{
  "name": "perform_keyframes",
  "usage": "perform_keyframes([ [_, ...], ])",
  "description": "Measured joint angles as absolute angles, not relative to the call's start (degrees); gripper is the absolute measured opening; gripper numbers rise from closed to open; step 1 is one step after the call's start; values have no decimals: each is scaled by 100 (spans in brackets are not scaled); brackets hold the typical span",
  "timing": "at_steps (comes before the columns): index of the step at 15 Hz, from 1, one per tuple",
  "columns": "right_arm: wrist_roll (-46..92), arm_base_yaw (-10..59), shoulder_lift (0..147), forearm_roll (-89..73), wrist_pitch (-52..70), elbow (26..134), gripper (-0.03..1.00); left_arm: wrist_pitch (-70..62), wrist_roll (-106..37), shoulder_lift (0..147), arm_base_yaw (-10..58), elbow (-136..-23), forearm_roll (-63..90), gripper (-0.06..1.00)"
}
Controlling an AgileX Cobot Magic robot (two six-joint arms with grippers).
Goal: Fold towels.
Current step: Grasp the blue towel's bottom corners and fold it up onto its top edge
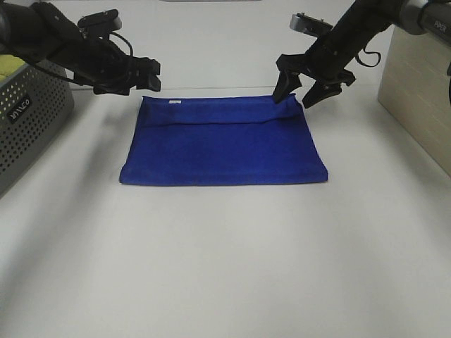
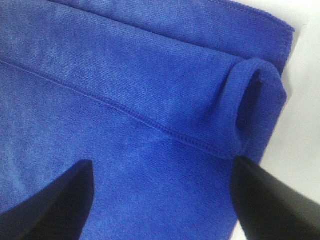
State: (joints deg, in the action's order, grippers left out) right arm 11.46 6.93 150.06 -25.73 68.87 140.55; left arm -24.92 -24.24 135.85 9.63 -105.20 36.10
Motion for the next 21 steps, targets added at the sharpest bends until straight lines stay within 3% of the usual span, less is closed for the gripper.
perform_keyframes([
  [4,825,693,14742,-2418,6933,13757,74,-4188,-1576,13568,871,-10525,3323,68],
  [8,905,693,13917,-2183,6933,12256,74,-4985,-195,13568,871,-10525,2750,67],
  [11,1100,693,13631,-2166,6950,11459,74,-5357,-74,13568,871,-10525,2613,67],
  [15,1163,693,13579,-2166,6961,10422,74,-5541,103,13568,871,-10342,2527,67],
  [21,1238,693,13539,-2601,6635,10078,74,-4899,120,13476,1306,-9884,2510,67],
])
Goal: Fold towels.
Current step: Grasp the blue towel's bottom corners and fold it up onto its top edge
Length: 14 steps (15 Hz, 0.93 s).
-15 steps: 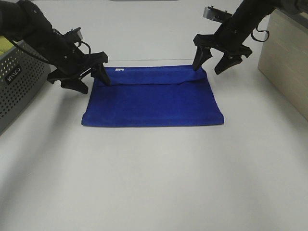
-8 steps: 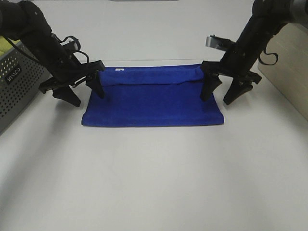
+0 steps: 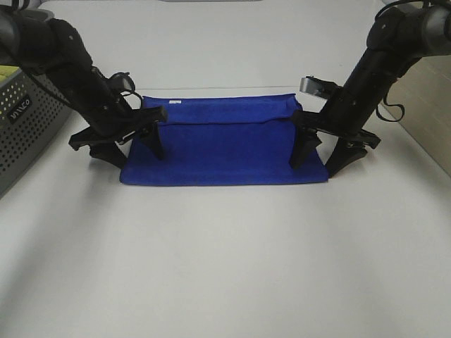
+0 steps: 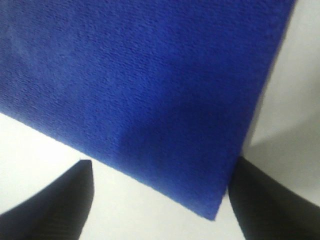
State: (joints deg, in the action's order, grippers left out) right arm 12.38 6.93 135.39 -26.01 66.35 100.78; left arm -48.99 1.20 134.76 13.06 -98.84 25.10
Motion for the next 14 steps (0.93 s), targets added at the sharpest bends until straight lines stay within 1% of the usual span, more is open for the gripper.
perform_keyframes([
  [1,1289,693,13562,-2744,6606,10078,73,-4813,183,13476,1404,-9884,2510,66],
  [2,1301,693,13613,-2882,6583,10078,68,-4773,286,13482,1450,-9872,2510,61],
  [3,1301,693,13682,-2979,6578,10078,55,-4773,332,13505,1455,-9872,2515,51],
  [4,1295,693,13734,-3008,6555,10078,38,-4778,355,13510,1455,-9861,2510,38],
  [5,1238,693,13751,-2979,6537,10078,20,-4813,355,13522,1450,-9849,2458,21],
  [6,1106,693,13751,-2888,6526,10078,4,-4887,361,13522,1450,-9849,2355,7],
  [7,980,693,13728,-2750,6515,10078,2,-4968,367,13510,1450,-9849,2240,4],
  [11,819,693,13344,-2532,6721,9912,2,-5460,372,13327,1450,-9803,2028,4],
  [14,808,693,12771,-2538,6709,8973,2,-5541,372,12794,1513,-9156,2028,4],
])
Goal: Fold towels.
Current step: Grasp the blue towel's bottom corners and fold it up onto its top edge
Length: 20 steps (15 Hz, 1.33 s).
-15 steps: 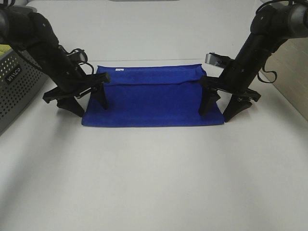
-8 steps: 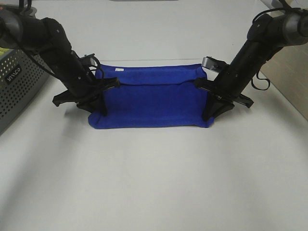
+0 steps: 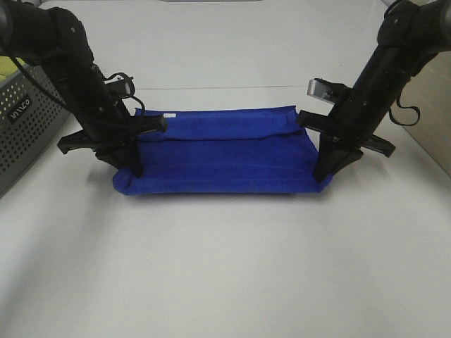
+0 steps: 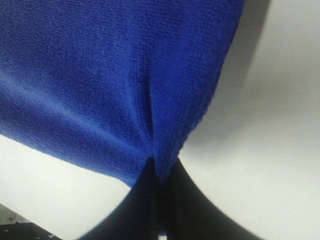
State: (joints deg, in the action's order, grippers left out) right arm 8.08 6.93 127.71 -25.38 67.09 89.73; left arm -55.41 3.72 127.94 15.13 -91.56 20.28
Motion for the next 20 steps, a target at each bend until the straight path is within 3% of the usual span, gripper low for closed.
perform_keyframes([
  [4,888,693,11975,-2641,6205,7426,2,-5500,372,12044,1610,-7827,2206,4],
  [7,1026,693,11677,-2744,6022,7122,2,-5363,372,11826,1621,-7569,2240,4],
  [12,1152,693,11751,-2767,5999,8348,2,-4910,521,11740,1604,-8434,2200,4],
  [16,1152,693,12582,-2767,6245,9935,2,-4767,699,12267,1352,-9328,2183,4],
  [20,1112,693,13230,-2767,6280,10777,2,-4481,699,12806,1335,-9929,2023,4],
])
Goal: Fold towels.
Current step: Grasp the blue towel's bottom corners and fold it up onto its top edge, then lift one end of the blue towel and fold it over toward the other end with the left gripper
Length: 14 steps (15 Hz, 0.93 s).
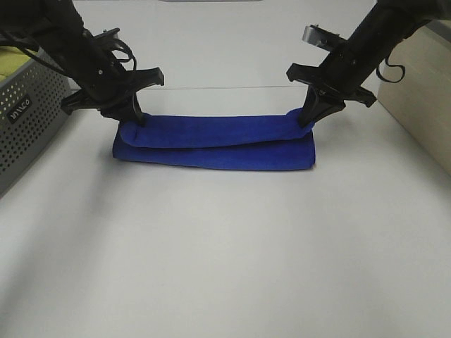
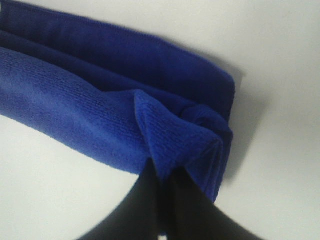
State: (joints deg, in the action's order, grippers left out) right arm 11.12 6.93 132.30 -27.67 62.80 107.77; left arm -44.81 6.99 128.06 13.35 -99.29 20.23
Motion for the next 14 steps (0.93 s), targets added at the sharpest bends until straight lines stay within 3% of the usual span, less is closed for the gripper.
perform_keyframes([
  [2,1106,693,13642,-2779,6274,10932,2,-4343,699,13092,1335,-10107,2011,5],
  [4,1089,693,13820,-2790,6325,10938,6,-4251,699,13270,1335,-10181,2034,23],
  [6,1043,693,13848,-2882,6492,10949,32,-4183,699,13270,1335,-10187,2045,59],
  [8,1031,693,13814,-2934,6641,10949,65,-4062,619,13218,1335,-10187,1851,79],
  [10,1031,693,13659,-2928,6790,10949,77,-4068,607,13178,1335,-10187,1553,83],
  [14,1031,693,13596,-2859,6921,10949,79,-4286,607,13344,1335,-10193,1432,83],
])
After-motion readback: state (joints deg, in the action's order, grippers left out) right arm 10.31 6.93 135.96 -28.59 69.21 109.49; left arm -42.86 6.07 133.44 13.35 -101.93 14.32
